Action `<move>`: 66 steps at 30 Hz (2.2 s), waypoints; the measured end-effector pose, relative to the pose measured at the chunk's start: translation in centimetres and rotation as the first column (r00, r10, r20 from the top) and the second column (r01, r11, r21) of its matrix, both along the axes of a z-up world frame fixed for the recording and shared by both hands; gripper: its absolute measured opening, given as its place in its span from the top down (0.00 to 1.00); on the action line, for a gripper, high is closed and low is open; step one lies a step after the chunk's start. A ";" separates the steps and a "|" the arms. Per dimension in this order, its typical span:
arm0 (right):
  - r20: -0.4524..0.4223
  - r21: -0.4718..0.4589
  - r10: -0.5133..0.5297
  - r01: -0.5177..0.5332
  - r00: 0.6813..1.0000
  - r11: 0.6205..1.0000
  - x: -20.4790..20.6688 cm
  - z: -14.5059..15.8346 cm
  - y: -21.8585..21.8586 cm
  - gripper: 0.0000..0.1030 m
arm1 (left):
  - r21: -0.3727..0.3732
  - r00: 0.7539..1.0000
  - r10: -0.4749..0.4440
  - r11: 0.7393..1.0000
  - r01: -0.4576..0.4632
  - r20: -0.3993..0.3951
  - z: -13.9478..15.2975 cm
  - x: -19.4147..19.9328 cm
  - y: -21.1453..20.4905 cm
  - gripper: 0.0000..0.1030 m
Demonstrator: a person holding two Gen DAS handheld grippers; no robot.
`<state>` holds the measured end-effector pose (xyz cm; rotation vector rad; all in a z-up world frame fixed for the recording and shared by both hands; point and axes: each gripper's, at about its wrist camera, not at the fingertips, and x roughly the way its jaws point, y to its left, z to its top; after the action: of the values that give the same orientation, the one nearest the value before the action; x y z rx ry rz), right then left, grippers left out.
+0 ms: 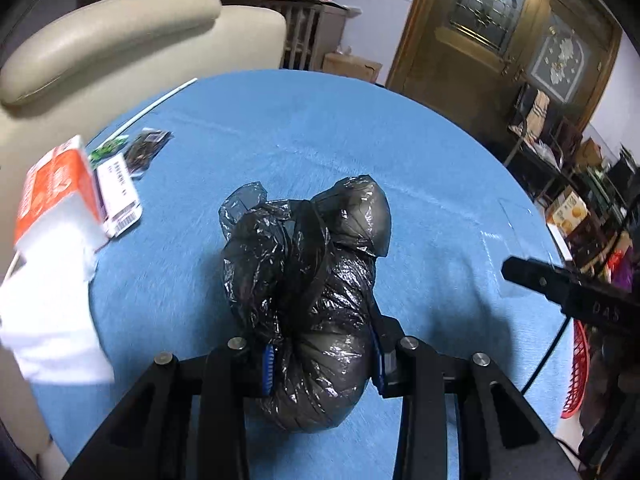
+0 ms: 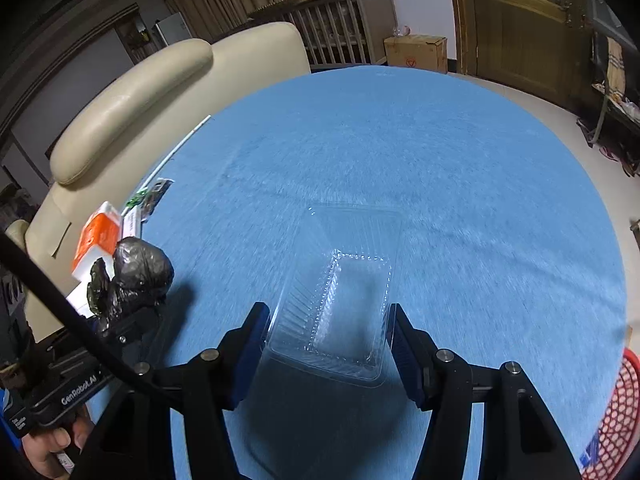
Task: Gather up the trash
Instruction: 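Lift the black bags with the left gripper while the right lifts the clear tray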
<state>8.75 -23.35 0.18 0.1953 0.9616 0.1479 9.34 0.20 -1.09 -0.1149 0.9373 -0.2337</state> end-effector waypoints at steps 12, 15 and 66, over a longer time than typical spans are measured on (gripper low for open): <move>0.030 0.032 0.012 -0.013 0.999 0.999 -6.3 0.9 -0.8 0.39 | -0.012 0.999 0.032 0.999 -0.032 0.036 0.7 -3.3 -1.1 0.63; 0.036 0.044 0.019 -0.020 0.999 0.999 -6.7 1.0 -0.5 0.39 | -0.014 0.998 0.041 0.999 -0.041 0.040 0.9 -3.5 -1.2 0.63; 0.047 0.042 -0.020 0.018 0.999 0.999 -9.6 0.1 -3.0 0.39 | 0.146 0.998 0.047 0.988 -0.051 0.032 0.5 -3.7 -6.3 0.63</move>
<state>-0.82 -26.33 0.24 0.2386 0.9099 0.1543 5.66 -6.12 -0.61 0.0009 0.9190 -0.1204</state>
